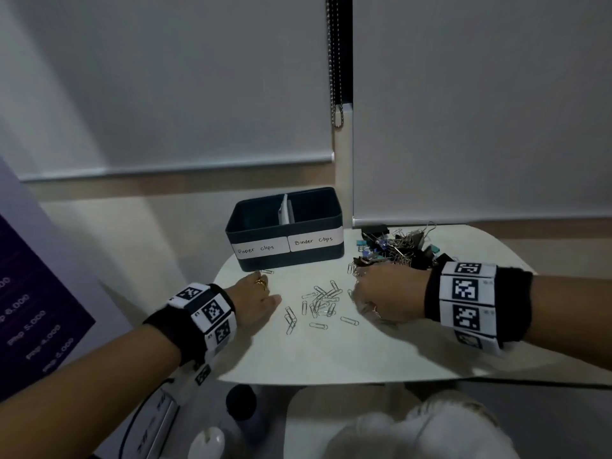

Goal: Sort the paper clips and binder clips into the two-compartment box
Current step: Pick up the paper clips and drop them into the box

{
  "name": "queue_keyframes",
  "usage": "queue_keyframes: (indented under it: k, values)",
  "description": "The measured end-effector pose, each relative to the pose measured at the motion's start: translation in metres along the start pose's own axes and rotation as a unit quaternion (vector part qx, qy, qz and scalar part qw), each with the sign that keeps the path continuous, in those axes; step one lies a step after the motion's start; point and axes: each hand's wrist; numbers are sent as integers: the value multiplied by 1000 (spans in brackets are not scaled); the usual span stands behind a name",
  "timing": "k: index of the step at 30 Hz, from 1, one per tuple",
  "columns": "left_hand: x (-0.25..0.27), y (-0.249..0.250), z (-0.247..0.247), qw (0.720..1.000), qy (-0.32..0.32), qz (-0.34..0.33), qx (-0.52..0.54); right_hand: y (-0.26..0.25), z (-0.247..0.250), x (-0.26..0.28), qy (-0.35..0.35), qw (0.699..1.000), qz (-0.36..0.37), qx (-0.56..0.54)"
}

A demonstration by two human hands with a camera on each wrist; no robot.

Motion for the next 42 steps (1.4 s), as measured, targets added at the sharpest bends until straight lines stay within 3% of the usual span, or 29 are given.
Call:
queue_keyframes:
  k: [5, 8, 10, 15, 20, 25, 30, 34, 37, 40, 42]
  values:
    - [-11, -15, -7, 999, 5, -5, 35, -6, 3, 3, 6, 996, 67, -65]
    - [-16, -15, -5, 1000, -4, -16, 9, -2, 1, -1, 34, 996, 45, -71]
    - [-15, -13, -1, 1000, -3, -19, 17, 0, 0, -2, 11, 998, 22, -62]
    - [6, 12, 3, 995, 5, -103, 11, -6, -2, -1, 21, 997, 44, -65]
    - [13, 36, -2, 985, 105, -126, -52, -12, -7, -7, 63, 995, 36, -64]
    - [14, 26, -4, 980, 152, -90, 95, -11, 9, -7, 64, 993, 11, -101]
    - [19, 6, -10, 971, 164, -71, 158, -7, 51, -17, 184, 956, 39, -227]
    - [20, 10, -10, 979, 154, -74, 113, -17, 92, -63, 286, 906, 73, -304]
    - [21, 13, -12, 984, 135, -70, 96, -28, 103, -105, 315, 882, 70, -343]
    - [22, 14, -13, 984, 107, -67, 129, -30, 98, -129, 255, 912, 59, -315]
    - [20, 8, -8, 973, 126, -65, 182, -27, 94, -131, 234, 926, 64, -289]
Point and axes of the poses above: each hand's wrist, its own x-axis away from the middle knuckle, its own z-axis out of the back of the hand, y = z × x, and after that the axes turned 14 degrees about -x, right-handed
